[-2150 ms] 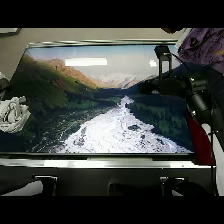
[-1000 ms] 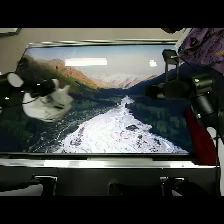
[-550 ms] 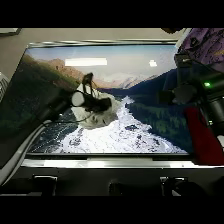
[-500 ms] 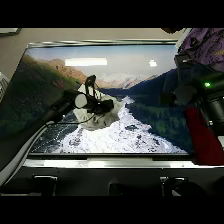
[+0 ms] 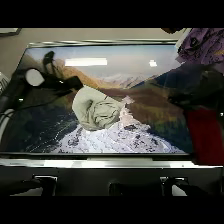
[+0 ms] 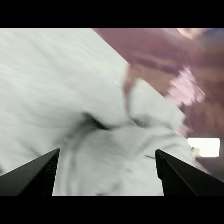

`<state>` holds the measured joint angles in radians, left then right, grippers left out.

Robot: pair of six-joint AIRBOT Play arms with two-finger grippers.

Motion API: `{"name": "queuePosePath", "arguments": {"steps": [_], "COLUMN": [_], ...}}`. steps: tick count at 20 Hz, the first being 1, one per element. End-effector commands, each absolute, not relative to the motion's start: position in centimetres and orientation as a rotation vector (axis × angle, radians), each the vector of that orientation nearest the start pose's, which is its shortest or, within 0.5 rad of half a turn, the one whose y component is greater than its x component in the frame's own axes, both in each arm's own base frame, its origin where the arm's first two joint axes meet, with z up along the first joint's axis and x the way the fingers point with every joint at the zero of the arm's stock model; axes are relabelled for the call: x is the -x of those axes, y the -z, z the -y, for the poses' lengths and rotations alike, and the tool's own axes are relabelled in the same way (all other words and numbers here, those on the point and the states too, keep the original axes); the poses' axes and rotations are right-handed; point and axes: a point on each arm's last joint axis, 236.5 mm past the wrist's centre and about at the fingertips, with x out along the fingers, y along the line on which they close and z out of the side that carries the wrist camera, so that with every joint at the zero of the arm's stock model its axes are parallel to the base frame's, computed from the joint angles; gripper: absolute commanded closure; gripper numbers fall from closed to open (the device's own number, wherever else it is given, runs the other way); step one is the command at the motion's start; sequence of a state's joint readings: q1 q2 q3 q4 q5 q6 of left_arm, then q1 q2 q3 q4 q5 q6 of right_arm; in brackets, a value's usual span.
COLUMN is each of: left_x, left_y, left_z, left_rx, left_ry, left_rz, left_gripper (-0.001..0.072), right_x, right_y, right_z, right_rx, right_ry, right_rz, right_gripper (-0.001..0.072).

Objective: Fold the clothes and pants, and hang the long-sleeved shirts on hangers.

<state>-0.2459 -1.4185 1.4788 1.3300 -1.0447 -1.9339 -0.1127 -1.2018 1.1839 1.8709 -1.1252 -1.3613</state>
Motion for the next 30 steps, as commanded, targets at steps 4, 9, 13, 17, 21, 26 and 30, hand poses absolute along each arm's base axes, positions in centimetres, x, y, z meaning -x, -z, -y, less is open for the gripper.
{"name": "queuePosePath", "arguments": {"steps": [4, 9, 13, 17, 21, 26, 30], "left_x": [-44.0, -43.7, -43.7, -43.7, -43.7, -43.7, -43.8], "left_y": [-9.3, -9.1, -9.1, -9.1, -9.1, -9.1, -9.1], "left_z": [5.5, 3.5, 3.3, 3.3, 3.3, 3.3, 3.3], "left_rx": [0.445, 0.446, 0.448, 0.449, 0.449, 0.449, 0.449], "left_ry": [0.009, -0.019, -0.022, -0.021, -0.021, -0.021, -0.022], "left_rz": [-1.135, -1.147, -1.147, -1.147, -1.147, -1.147, -1.146], "left_gripper": [-0.0004, -0.0004, -0.0004, -0.0004, -0.0004, -0.0004, -0.0004], "right_x": [-44.0, -45.2, -46.1, -47.2, -46.6, -45.3, -46.5], "right_y": [2.8, 7.2, 8.0, 7.9, 8.7, 10.3, 9.7], "right_z": [-12.8, -19.9, -22.5, -22.8, -23.0, -23.6, -24.0], "right_rx": [-0.968, -0.954, -0.956, -0.972, -0.996, -1.021, -1.028], "right_ry": [-0.229, -0.23, -0.219, -0.188, -0.171, -0.164, -0.175], "right_rz": [-1.248, -1.238, -1.195, -1.138, -1.179, -1.258, -1.239], "right_gripper": [0.0287, 0.0242, 0.0242, 0.0243, 0.0244, 0.0243, 0.0243]}}
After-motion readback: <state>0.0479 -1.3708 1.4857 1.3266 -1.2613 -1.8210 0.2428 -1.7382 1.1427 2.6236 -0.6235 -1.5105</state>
